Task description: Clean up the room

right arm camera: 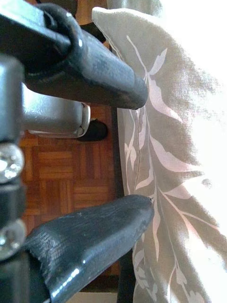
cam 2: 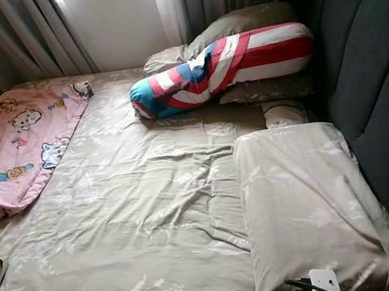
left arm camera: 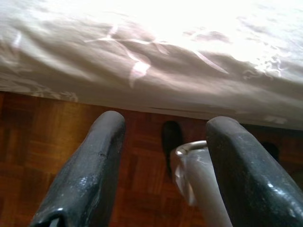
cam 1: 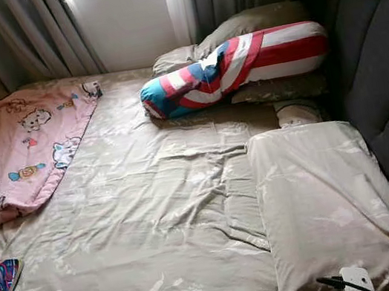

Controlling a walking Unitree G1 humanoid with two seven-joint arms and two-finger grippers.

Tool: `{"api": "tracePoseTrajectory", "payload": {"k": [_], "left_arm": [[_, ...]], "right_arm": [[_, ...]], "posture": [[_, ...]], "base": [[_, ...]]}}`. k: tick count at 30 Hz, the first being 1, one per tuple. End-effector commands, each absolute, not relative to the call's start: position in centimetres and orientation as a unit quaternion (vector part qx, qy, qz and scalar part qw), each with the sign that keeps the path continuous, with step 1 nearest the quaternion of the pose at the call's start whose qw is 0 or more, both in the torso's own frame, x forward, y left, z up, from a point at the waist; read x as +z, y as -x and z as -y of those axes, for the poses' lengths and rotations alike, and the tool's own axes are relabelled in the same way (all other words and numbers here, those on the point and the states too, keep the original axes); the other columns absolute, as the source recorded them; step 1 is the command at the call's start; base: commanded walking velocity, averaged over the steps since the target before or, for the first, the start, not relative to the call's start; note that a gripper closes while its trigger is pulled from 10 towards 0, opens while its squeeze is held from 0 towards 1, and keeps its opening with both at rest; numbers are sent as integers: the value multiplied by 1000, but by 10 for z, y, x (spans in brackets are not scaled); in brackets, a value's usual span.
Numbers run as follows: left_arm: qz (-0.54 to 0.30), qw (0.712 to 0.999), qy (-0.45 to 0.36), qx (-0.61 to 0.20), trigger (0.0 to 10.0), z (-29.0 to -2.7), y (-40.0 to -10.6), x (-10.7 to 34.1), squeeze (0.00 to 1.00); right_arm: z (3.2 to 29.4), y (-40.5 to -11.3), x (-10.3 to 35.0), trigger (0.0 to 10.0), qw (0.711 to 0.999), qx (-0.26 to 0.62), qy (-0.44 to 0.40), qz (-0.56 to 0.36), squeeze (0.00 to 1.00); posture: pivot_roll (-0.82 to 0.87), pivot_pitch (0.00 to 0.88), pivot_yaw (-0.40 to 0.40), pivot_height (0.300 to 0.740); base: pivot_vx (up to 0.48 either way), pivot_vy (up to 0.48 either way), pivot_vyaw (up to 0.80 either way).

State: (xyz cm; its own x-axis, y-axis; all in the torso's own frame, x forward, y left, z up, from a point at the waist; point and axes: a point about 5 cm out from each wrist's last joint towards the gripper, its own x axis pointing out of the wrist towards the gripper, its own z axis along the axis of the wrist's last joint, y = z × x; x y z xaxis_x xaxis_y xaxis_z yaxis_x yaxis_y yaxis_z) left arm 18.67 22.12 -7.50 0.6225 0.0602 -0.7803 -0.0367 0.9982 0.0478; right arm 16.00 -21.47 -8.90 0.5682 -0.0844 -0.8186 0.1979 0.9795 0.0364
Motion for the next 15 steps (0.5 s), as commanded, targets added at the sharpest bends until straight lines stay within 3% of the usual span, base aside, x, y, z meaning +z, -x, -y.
{"api": "tracePoseTrajectory", "payload": {"k": [1, 7, 15], "left_arm": [[-443, 896, -18, 28, 10000, -223, -182, -77, 0], [-443, 896, -21, 31, 10000, -226, -181, -77, 0], [-454, 890, -20, 41, 10000, -239, -159, -83, 0]], "right_arm": [[215, -158, -90, 10000, 881, -78, -58, -464, 0], [210, -160, -90, 10000, 881, -76, -55, -464, 0], [209, -161, -90, 10000, 880, -81, -62, -464, 0]], "posture": [[4, 0, 5, 740], [6, 0, 4, 740], [8, 0, 3, 740]], "base": [[0, 0, 0], [0, 0, 724], [0, 0, 0]]}}
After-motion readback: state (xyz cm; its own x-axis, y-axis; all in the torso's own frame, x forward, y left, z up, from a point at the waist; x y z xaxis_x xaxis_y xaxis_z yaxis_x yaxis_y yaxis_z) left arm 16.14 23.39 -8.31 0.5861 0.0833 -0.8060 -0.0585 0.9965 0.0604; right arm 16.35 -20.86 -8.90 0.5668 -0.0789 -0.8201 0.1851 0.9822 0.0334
